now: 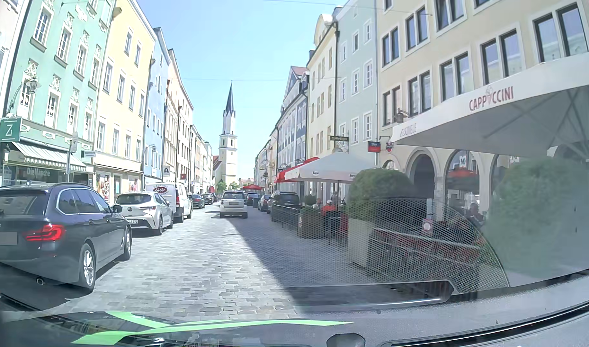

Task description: Follow the waypoints while adhering to traffic rules and regulations

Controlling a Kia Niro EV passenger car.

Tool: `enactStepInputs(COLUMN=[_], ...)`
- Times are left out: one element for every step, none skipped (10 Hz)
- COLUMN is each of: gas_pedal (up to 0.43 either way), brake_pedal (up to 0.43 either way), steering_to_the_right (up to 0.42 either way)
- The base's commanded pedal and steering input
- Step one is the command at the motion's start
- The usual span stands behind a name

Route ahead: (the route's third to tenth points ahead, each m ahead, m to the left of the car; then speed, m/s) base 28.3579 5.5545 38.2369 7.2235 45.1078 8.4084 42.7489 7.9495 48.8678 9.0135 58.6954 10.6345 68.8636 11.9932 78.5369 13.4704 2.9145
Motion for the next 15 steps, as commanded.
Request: enactStepInputs(gas_pedal=[0.15,0.15,0.15,0.138,0.13,0.11,0.11,0.098,0.087,0.087,0.087,0.087,0.087,0.087,0.087], brake_pedal=[0.0,0.0,0.0,0.0,0.0,0.0,0.0,0.0,0.0,0.0,0.0,0.0,0.0,0.0,0.0], steering_to_the_right=[-0.28,-0.278,-0.277,-0.273,-0.26,-0.239,-0.215,-0.187,-0.16,-0.136,-0.105,-0.077,-0.063,-0.052,-0.045])
